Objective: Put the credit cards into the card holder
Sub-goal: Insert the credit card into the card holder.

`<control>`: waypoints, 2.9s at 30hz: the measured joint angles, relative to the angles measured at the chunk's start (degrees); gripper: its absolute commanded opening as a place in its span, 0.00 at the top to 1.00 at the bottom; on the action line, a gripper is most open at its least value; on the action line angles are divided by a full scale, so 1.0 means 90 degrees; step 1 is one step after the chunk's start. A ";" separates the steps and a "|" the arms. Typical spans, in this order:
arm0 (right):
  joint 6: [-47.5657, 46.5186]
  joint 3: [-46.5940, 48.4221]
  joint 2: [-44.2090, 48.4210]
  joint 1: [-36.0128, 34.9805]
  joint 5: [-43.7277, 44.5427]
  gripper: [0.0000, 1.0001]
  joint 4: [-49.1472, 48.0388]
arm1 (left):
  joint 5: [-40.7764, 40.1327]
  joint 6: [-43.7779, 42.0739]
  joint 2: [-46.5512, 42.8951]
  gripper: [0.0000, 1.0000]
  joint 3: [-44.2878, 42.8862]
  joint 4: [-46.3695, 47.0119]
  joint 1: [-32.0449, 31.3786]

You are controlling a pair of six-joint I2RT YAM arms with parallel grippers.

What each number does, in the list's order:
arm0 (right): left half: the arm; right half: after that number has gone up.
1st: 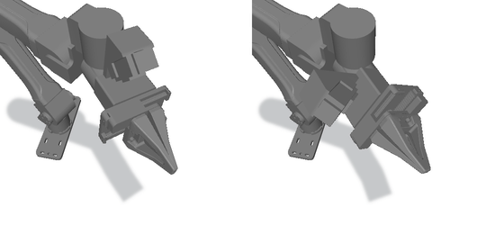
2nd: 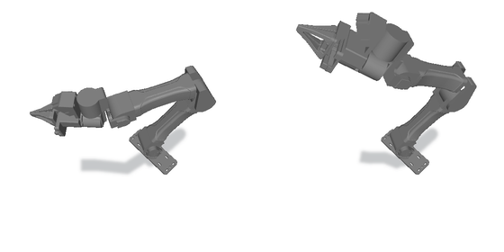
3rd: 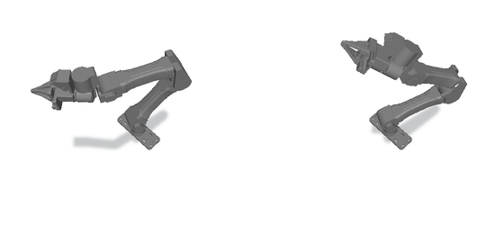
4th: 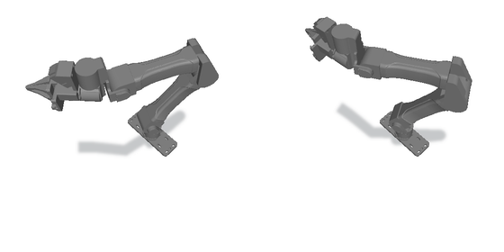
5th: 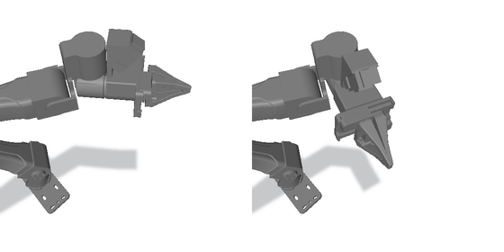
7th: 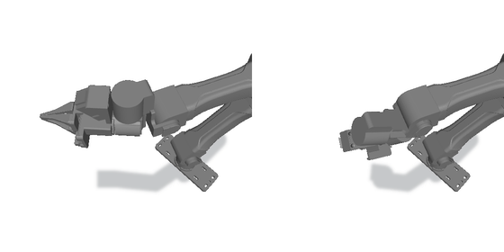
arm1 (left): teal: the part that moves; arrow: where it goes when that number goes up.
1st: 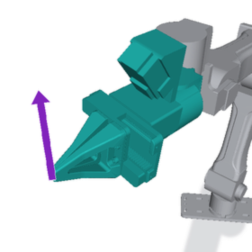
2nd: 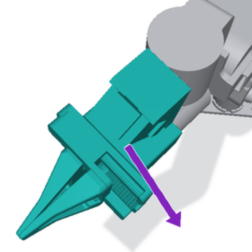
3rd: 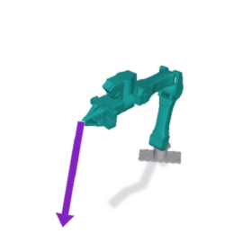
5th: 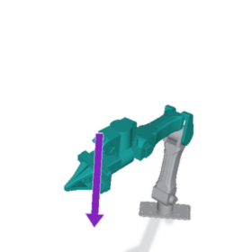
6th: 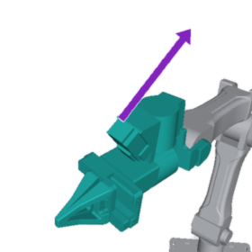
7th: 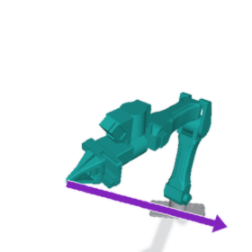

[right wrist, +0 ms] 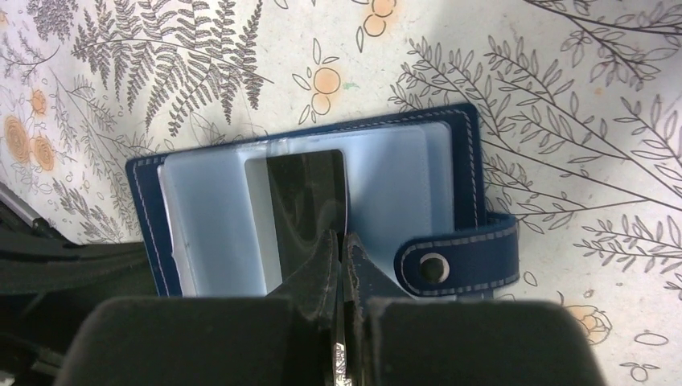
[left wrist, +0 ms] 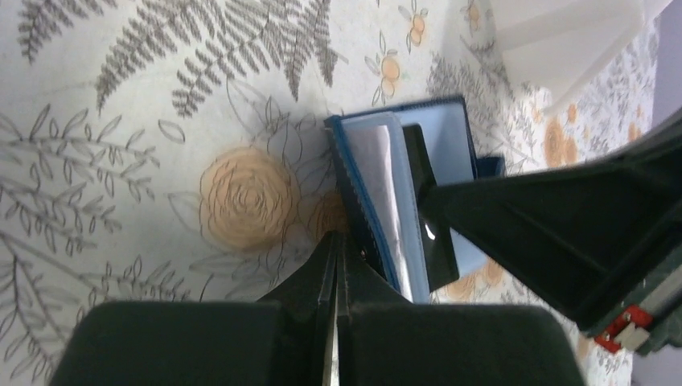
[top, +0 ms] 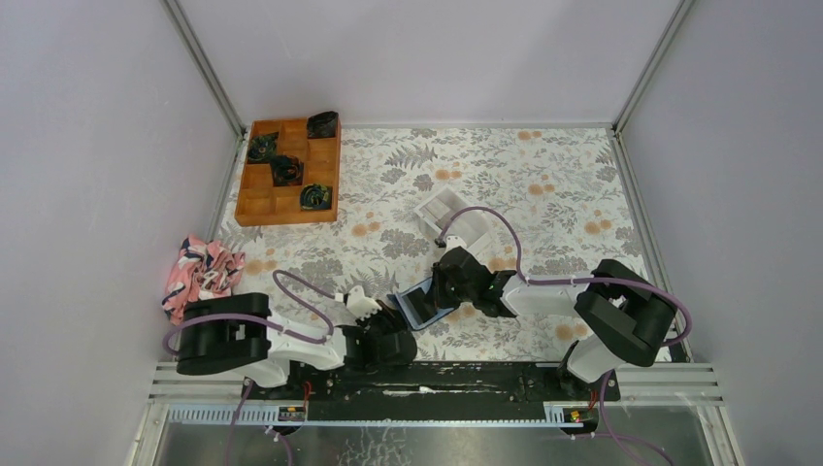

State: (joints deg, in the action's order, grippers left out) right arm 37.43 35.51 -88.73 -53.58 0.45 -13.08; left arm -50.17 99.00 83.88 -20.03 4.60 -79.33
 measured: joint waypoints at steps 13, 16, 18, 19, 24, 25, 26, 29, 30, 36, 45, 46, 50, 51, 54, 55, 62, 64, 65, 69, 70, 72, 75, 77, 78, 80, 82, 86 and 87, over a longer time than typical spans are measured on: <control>0.0019 0.0012 -0.0189 -0.0010 -0.0180 1.00 -0.0338 | 0.0449 0.0988 -0.0466 1.00 -0.0770 -0.2788 -0.1032; 0.0022 0.0012 -0.0233 -0.0019 -0.0199 1.00 -0.0423 | 0.0561 0.1141 -0.0464 1.00 -0.0950 -0.3310 -0.1158; 0.0024 0.0012 -0.0257 -0.0029 -0.0216 1.00 -0.0478 | 0.0631 0.1256 -0.0457 1.00 -0.1076 -0.3701 -0.1280; 0.0022 0.0012 -0.0267 -0.0032 -0.0226 1.00 -0.0498 | 0.0673 0.1321 -0.0454 1.00 -0.1139 -0.3905 -0.1341; 0.0024 0.0005 -0.0282 -0.0036 -0.0233 1.00 -0.0542 | 0.0818 0.1530 -0.0442 1.00 -0.1389 -0.4745 -0.1540; 0.0024 -0.0002 -0.0282 -0.0036 -0.0236 1.00 -0.0559 | 0.0855 0.1557 -0.0449 1.00 -0.1433 -0.4901 -0.1569; 0.0027 -0.0007 -0.0282 -0.0036 -0.0238 1.00 -0.0566 | 0.0894 0.1579 -0.0464 1.00 -0.1457 -0.5032 -0.1596; 0.0027 -0.0015 -0.0289 -0.0036 -0.0248 1.00 -0.0600 | 0.0952 0.1644 -0.0573 1.00 -0.1547 -0.5557 -0.1654; 0.0027 -0.0017 -0.0294 -0.0036 -0.0253 1.00 -0.0610 | 0.0937 0.1661 -0.0641 1.00 -0.1588 -0.5690 -0.1656; 0.0027 -0.0017 -0.0316 -0.0036 -0.0291 1.00 -0.0648 | 0.0457 0.1804 -0.1260 0.99 -0.1911 -0.6130 -0.1659; 0.0024 -0.0017 -0.0318 -0.0036 -0.0299 1.00 -0.0653 | 0.0083 0.1807 -0.1460 1.00 -0.1926 -0.6261 -0.1367; 0.0024 -0.0017 -0.0318 -0.0036 -0.0301 1.00 -0.0653 | 0.0097 0.1797 -0.1460 1.00 -0.1872 -0.6237 -0.1358; 0.0022 -0.0017 -0.0318 -0.0036 -0.0325 1.00 -0.0653 | 0.0187 0.1763 -0.1460 1.00 -0.1554 -0.6118 -0.1350; 0.0019 -0.0017 -0.0318 -0.0036 -0.0330 1.00 -0.0653 | 0.0209 0.1753 -0.1457 1.00 -0.1494 -0.6084 -0.1345; 0.0019 -0.0017 -0.0318 -0.0036 -0.0330 1.00 -0.0653 | 0.0277 0.1690 -0.1457 1.00 -0.1365 -0.5916 -0.1299; 0.0019 -0.0017 -0.0318 -0.0036 -0.0333 1.00 -0.0653 | 0.0311 0.1637 -0.1450 1.00 -0.1314 -0.5792 -0.1275; 0.0019 -0.0019 -0.0318 -0.0036 -0.0345 1.00 -0.0656 | 0.0474 0.1248 -0.1326 1.00 -0.1015 -0.5090 -0.0976; 0.0019 -0.0019 -0.0318 -0.0036 -0.0347 1.00 -0.0656 | 0.0525 0.1095 -0.1285 1.00 -0.0976 -0.4911 -0.0857; 0.0019 -0.0019 -0.0318 -0.0036 -0.0347 1.00 -0.0656 | 0.0551 0.0976 -0.1270 1.00 -0.0959 -0.4796 -0.0780; 0.0017 -0.0022 -0.0316 -0.0039 -0.0347 1.00 -0.0656 | 0.0653 0.0610 -0.1268 1.00 -0.0865 -0.4401 -0.0515; 0.0017 -0.0022 -0.0316 -0.0039 -0.0347 1.00 -0.0656 | 0.0697 0.0512 -0.1268 1.00 -0.0823 -0.4274 -0.0432; 0.0015 -0.0022 -0.0316 -0.0039 -0.0347 1.00 -0.0656 | 0.0763 0.0323 -0.1268 1.00 -0.0714 -0.4017 -0.0282; 0.0015 -0.0022 -0.0316 -0.0041 -0.0355 1.00 -0.0656 | 0.0782 0.0092 -0.1277 1.00 -0.0639 -0.3682 -0.0112; 0.0012 -0.0024 -0.0316 -0.0041 -0.0352 1.00 -0.0653 | 0.0804 -0.0046 -0.1287 1.00 -0.0614 -0.3589 -0.0049; 0.0007 -0.0024 -0.0316 -0.0041 -0.0355 1.00 -0.0653 | 0.0816 -0.0112 -0.1285 1.00 -0.0607 -0.3536 -0.0019; -0.0007 -0.0024 -0.0316 -0.0044 -0.0355 1.00 -0.0651 | 0.0850 -0.0226 -0.1270 1.00 -0.0593 -0.3419 0.0051; -0.0012 -0.0024 -0.0316 -0.0044 -0.0357 1.00 -0.0644 | 0.0865 -0.0333 -0.1234 1.00 -0.0588 -0.3305 0.0129; -0.0034 -0.0024 -0.0316 -0.0044 -0.0357 1.00 -0.0622 | 0.0860 -0.0554 -0.1151 1.00 -0.0590 -0.3072 0.0299; -0.0036 -0.0024 -0.0316 -0.0044 -0.0357 1.00 -0.0622 | 0.0857 -0.0600 -0.1132 1.00 -0.0590 -0.3028 0.0333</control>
State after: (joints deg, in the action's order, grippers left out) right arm 37.10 35.29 -91.57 -53.98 -2.76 -18.68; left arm -42.46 93.60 73.69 -25.34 -22.65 -76.34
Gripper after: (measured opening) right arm 0.010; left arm 0.011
